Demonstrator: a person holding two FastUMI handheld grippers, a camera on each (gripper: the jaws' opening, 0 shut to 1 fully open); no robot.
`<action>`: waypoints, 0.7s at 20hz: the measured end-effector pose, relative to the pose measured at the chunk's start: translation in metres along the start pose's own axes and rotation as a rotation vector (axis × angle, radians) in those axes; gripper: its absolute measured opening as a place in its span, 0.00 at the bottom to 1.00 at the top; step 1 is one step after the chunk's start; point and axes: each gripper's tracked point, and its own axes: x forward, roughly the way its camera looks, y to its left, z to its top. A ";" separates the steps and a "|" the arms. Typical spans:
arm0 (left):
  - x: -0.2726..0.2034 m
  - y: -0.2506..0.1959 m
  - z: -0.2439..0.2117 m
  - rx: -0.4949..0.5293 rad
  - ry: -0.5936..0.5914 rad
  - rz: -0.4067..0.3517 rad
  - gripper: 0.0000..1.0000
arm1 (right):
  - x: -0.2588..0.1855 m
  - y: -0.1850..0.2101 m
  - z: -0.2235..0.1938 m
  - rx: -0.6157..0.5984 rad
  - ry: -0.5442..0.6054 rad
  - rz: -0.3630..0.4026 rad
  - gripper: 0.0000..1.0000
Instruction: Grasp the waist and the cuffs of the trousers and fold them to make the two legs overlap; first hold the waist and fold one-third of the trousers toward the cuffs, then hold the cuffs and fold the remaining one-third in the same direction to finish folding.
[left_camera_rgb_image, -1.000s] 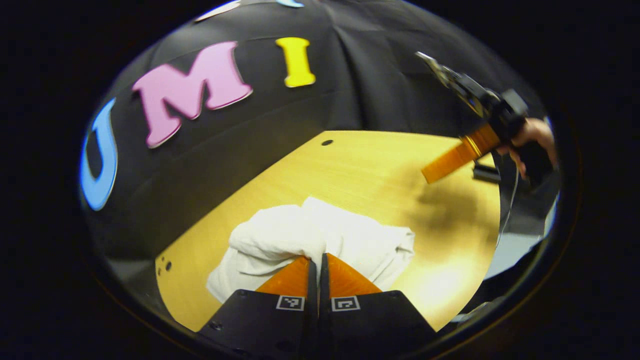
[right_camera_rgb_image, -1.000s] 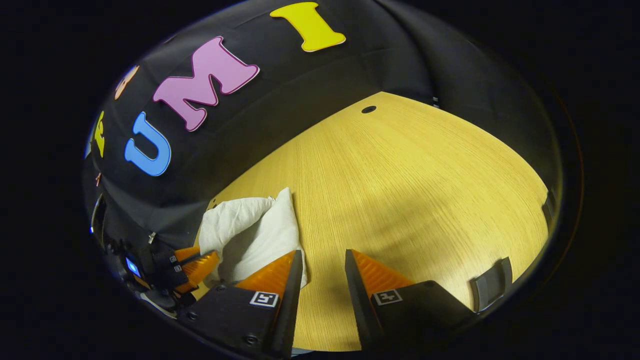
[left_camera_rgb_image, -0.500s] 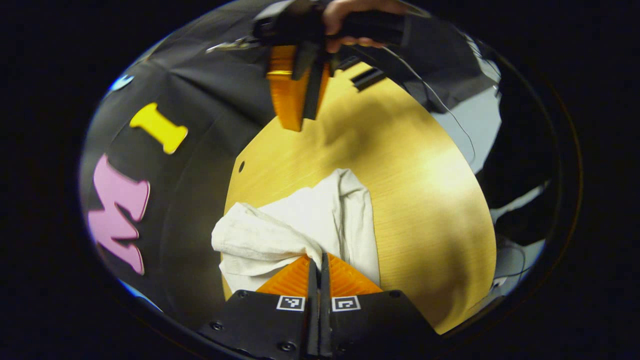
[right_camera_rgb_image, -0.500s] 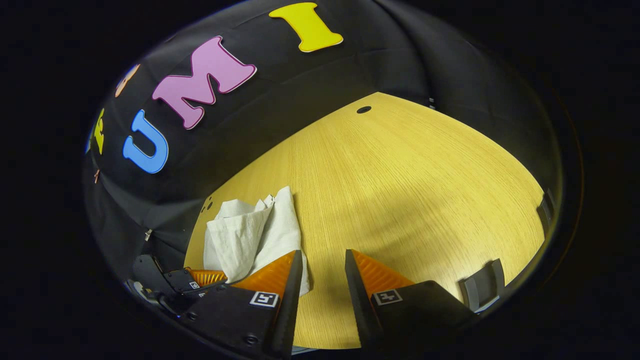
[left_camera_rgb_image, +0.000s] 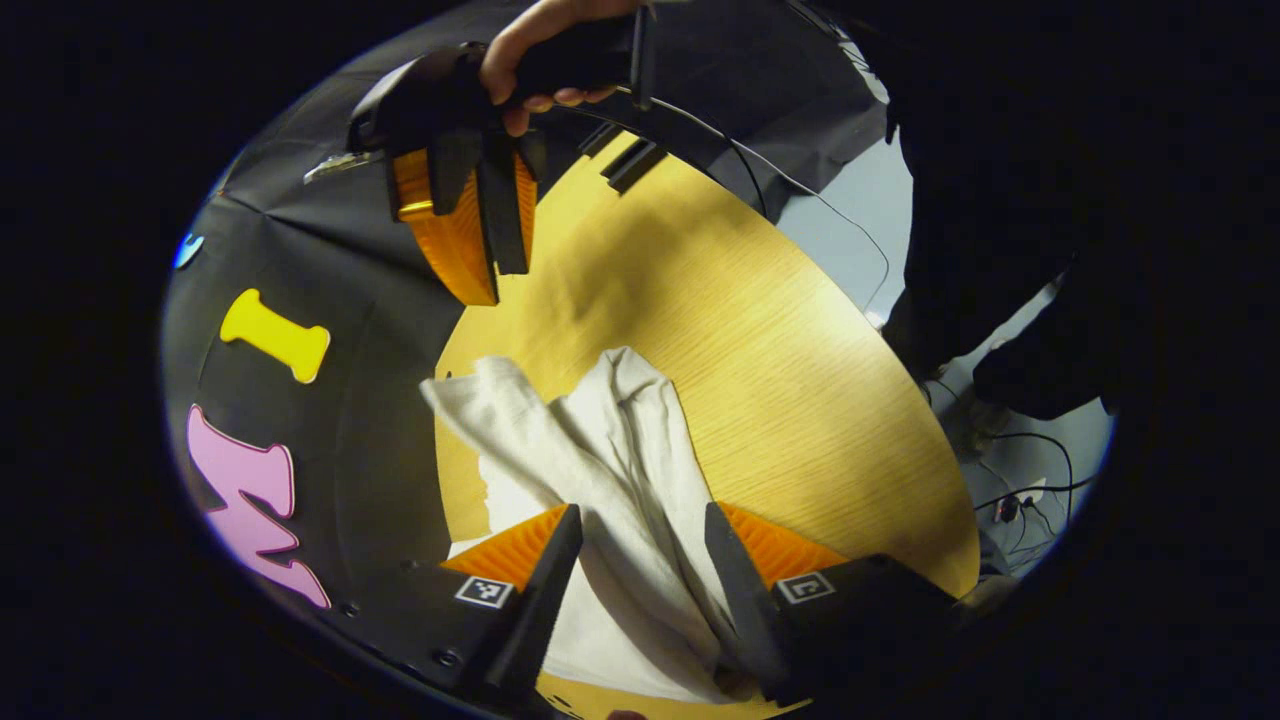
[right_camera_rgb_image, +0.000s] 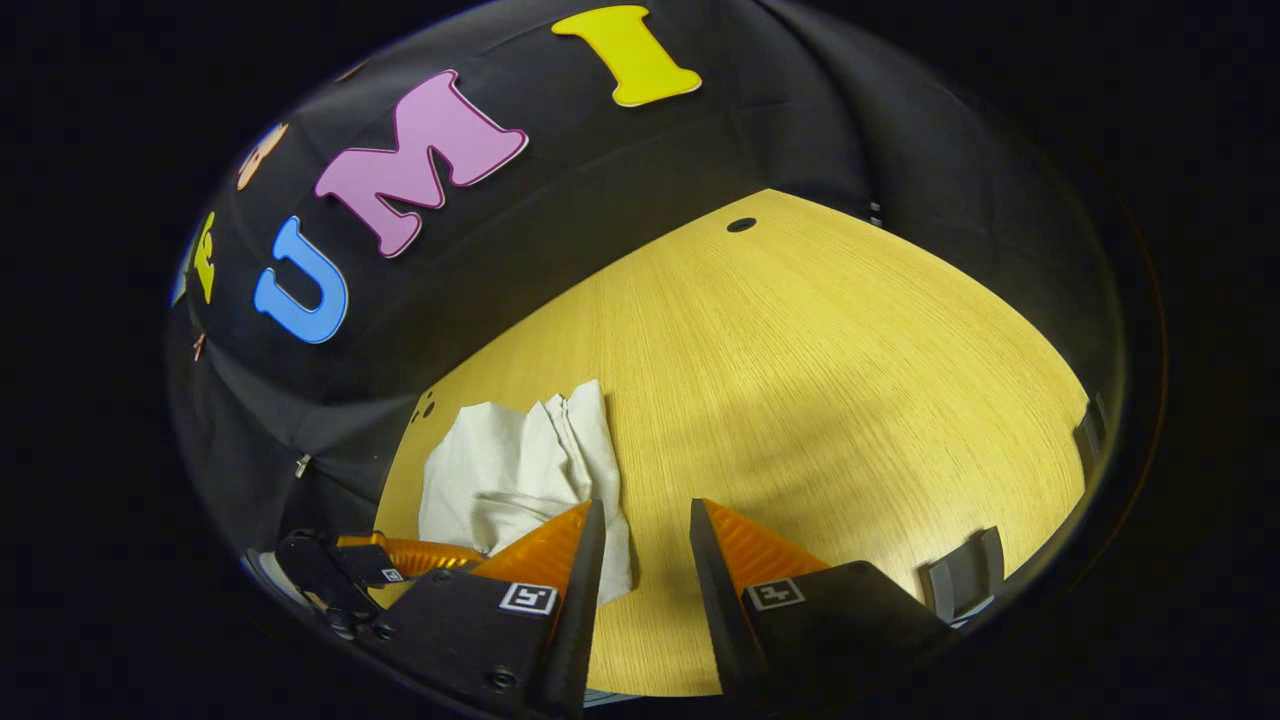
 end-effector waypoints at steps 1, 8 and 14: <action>-0.005 0.006 -0.002 -0.044 0.003 0.029 0.86 | -0.001 0.005 0.001 -0.011 -0.003 0.006 0.54; -0.041 0.050 -0.037 -0.613 0.041 0.248 0.95 | -0.025 0.045 -0.001 -0.079 -0.016 0.064 0.54; -0.068 0.083 -0.055 -1.143 -0.012 0.423 0.96 | -0.048 0.094 0.007 -0.119 -0.050 0.126 0.53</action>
